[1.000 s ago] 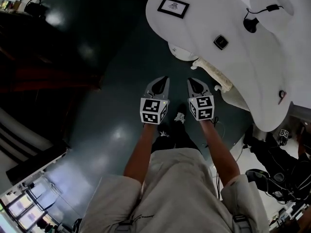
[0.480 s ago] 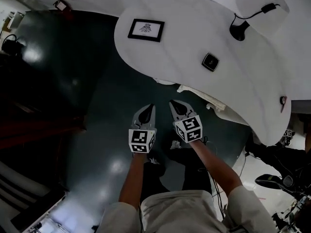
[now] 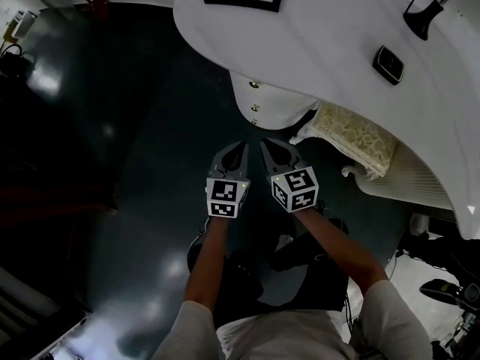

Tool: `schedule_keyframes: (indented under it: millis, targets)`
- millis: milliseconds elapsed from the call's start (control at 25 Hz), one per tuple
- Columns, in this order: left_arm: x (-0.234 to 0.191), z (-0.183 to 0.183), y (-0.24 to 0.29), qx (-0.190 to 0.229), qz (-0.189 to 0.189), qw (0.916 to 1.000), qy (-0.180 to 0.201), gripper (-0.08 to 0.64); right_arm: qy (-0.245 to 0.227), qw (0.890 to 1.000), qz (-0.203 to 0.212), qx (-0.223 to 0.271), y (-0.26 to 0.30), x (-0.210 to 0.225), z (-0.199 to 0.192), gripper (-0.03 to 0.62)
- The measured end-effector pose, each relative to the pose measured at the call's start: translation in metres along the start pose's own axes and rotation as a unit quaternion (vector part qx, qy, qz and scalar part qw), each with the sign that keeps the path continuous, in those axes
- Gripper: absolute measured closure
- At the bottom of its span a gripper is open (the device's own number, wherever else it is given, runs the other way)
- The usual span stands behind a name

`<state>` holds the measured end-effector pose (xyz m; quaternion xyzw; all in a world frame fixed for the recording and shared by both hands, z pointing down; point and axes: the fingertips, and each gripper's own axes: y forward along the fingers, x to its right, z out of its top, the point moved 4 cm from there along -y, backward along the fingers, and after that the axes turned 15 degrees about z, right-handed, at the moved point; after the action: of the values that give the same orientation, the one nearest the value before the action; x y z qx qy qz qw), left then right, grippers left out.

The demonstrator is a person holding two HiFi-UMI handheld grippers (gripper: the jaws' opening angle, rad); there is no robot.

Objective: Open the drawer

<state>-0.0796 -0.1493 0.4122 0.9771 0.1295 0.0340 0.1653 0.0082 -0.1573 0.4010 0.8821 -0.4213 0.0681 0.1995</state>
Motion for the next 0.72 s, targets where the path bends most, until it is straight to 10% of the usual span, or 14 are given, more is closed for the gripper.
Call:
schedule_keyframes:
  millis: [720]
  targets:
    - [-0.006, -0.203, 0.156, 0.043, -0.012, 0.9983, 0.037, 0.549, 0.008, 0.988, -0.133, 0.081, 0.066, 0.182, -0.136, 0.577]
